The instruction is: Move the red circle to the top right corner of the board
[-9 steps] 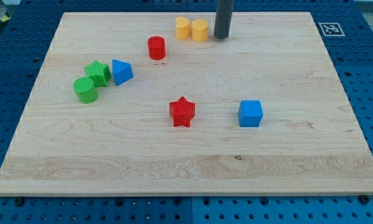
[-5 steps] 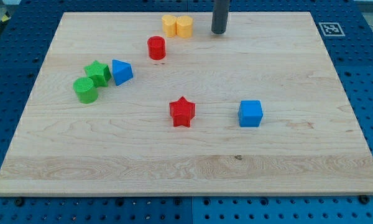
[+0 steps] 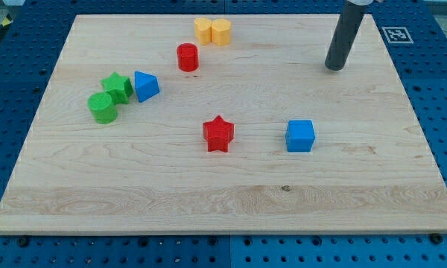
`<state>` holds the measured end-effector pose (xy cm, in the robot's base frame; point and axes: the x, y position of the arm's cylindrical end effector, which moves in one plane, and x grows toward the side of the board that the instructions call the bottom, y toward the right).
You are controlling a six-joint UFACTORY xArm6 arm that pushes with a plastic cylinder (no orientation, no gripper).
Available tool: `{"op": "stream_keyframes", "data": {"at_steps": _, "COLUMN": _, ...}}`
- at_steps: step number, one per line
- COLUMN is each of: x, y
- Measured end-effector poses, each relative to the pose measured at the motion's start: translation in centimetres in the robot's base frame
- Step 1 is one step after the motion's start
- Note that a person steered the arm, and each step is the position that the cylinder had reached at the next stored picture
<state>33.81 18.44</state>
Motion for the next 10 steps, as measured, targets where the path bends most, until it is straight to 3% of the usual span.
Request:
{"op": "stream_keyframes", "data": {"at_steps": 3, "x": 0.3, "y": -9.7}}
{"op": "stream_keyframes", "data": {"at_steps": 5, "x": 3.4, "y": -15.5}}
{"op": "stream_keyframes", "data": {"at_steps": 7, "x": 4.1, "y": -25.6}}
{"op": "stream_keyframes", "data": {"at_steps": 8, "x": 2.9, "y": -30.2}}
{"op": "stream_keyframes", "data": {"at_steps": 9, "x": -1.0, "y": -31.3}}
{"op": "stream_keyframes", "data": {"at_steps": 10, "x": -2.0, "y": -30.7}}
